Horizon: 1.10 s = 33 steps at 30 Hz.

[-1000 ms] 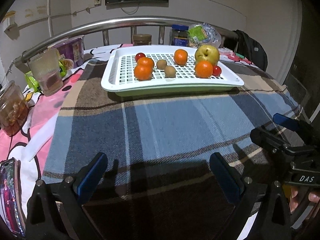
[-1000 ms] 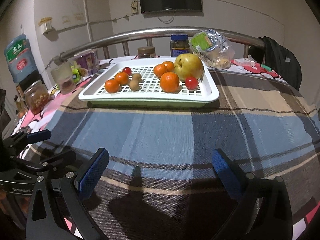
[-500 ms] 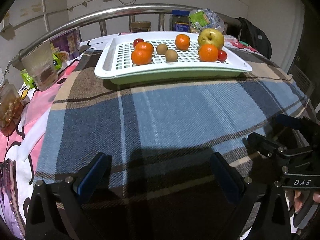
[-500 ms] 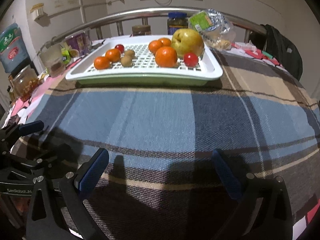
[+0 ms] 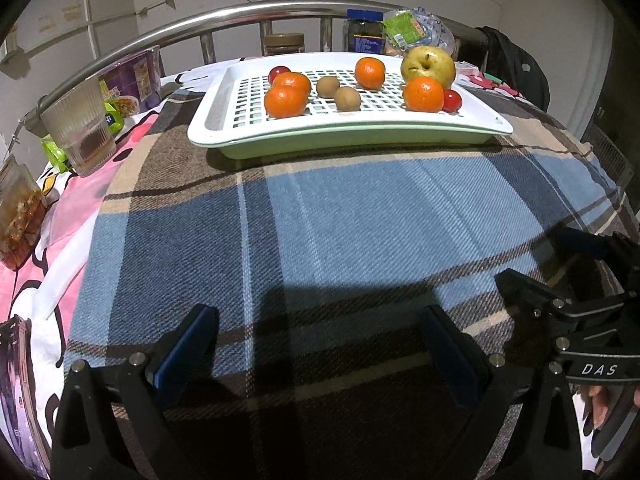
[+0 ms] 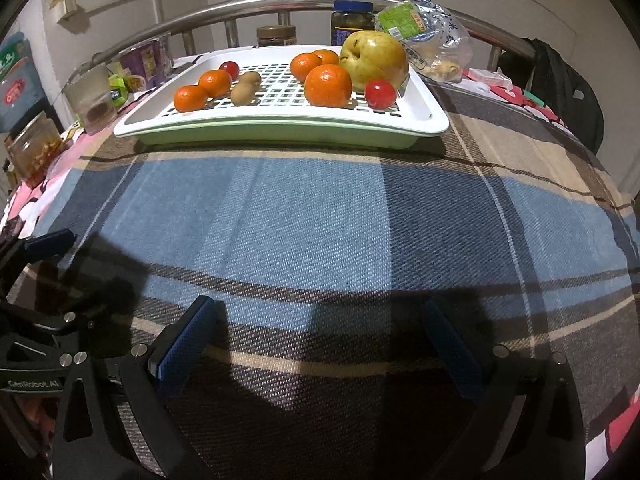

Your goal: Organize fruits

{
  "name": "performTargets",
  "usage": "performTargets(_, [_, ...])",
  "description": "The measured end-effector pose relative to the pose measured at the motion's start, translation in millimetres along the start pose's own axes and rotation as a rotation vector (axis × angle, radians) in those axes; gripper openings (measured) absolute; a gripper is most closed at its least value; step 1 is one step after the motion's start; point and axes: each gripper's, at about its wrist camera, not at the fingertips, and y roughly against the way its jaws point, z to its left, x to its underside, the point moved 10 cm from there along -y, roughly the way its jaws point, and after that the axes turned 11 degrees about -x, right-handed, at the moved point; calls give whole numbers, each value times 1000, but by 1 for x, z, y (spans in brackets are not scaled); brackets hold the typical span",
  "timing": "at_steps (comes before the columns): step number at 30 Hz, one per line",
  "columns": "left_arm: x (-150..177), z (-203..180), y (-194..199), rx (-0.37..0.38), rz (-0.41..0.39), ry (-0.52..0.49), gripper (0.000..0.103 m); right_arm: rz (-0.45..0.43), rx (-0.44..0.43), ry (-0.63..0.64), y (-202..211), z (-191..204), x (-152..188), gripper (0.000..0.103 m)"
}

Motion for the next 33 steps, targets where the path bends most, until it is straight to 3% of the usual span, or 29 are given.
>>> performTargets(33, [0, 0, 0, 6, 0, -2, 103, 1, -1, 1, -1, 1, 0, 103])
